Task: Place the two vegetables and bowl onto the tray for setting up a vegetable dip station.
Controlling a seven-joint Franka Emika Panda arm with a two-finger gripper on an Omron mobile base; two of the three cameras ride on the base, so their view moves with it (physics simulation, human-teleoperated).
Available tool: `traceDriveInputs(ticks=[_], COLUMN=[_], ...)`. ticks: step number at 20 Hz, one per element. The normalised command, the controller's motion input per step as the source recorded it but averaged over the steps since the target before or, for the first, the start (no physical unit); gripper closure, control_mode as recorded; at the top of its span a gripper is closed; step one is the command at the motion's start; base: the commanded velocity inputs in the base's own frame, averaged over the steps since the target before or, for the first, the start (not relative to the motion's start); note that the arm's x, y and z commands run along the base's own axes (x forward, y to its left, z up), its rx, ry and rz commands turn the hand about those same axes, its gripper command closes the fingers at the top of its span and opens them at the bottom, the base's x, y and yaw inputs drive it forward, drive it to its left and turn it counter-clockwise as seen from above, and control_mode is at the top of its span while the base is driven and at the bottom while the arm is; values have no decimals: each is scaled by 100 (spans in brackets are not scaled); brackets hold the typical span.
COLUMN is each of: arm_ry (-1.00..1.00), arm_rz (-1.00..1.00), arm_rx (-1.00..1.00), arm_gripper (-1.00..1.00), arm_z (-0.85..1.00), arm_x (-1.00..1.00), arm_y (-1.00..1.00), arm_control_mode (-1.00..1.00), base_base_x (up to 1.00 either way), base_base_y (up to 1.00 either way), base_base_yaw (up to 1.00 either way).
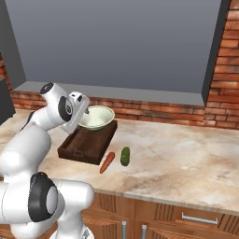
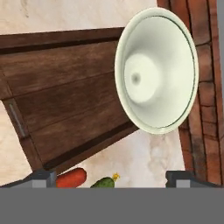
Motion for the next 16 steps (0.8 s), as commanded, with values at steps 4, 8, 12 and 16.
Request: traceDriveInputs(ticks=[4, 8, 12, 16], arm_ry=[0, 0, 0, 0], arm_rz=[-26, -25, -25, -23], arm_rx=[10, 12, 14, 15], arm_gripper=[-100, -100, -100, -100], arm_z=[0, 1, 4, 4], arm_x=[-62, -43, -21, -11], arm_y=[-28, -33, -29, -33], arm_control_mode=[-100, -100, -100, -100], base_base_x=[0, 0, 0, 0], base_base_y=[0, 0, 0, 0], base_base_yaw=[0, 0, 0, 0])
